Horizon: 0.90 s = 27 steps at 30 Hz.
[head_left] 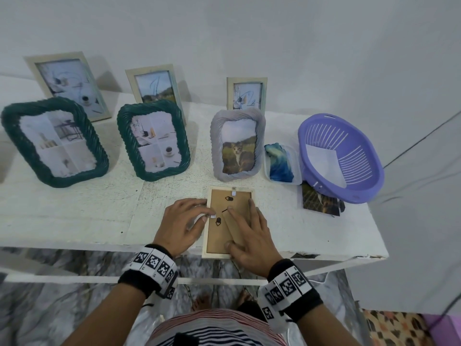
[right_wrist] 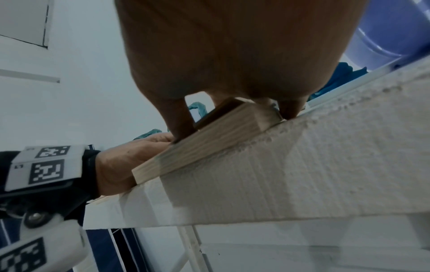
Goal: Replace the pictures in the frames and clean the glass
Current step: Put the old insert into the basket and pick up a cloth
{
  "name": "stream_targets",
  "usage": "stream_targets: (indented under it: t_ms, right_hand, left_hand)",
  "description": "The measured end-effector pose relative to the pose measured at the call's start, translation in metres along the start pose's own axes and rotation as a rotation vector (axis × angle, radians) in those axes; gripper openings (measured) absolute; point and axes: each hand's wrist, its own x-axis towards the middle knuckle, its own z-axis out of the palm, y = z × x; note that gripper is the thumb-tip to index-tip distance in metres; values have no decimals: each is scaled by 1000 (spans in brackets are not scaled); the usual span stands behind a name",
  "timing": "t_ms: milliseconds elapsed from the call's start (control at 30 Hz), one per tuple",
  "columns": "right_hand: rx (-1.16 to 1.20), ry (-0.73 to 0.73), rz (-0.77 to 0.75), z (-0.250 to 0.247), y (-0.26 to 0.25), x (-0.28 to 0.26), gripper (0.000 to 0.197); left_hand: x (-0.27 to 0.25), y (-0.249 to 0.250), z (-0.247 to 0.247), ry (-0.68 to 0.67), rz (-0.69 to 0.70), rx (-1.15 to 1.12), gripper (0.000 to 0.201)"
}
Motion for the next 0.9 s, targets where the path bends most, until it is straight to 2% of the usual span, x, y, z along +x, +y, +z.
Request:
stream_targets:
  t_ms: [133,200,267,333,400,467,533,600,700,767,900]
  right_hand:
    - [84,53,0,-6,0,0,81]
    - [116,97,18,-8,-2,1,78]
    - [137,120,29,-9,-5,2,74]
    - [202,121,38,-9,-7,4,70]
    - [294,119,37,-13,-10,4,67]
    - [400,127,13,-21,-15,4,62]
    - [505,119,-2,-32,-21,4,56]
    - [571,146,16,-44,-23,3,55]
    - [764,237,98,-62,-20,-4,52]
    - [898,262,179,-74,-14,-10,48]
    - [947,312,235,-84,3,-17,30]
  left_hand:
    - [0,6,-2,-13,-25,-11,32]
    - [0,13,-3,-11,-56,-103,38]
    - [0,25,-5,-19,-144,-287,41]
    - [4,41,-11,-8,-276,-526,32]
    - [9,54,-18,74,-424,-748,21]
    - [14,66,-28,172,-506,-863,20]
    - [19,81,-37,219,-513,-914,22]
    - [24,98,-43,195,-462,-962,26]
    - [30,118,-40,13,-361,-1016,36]
    - [34,118,-30,-51,-321,-938,33]
    - [39,94,-2,-24,-346,-686,21]
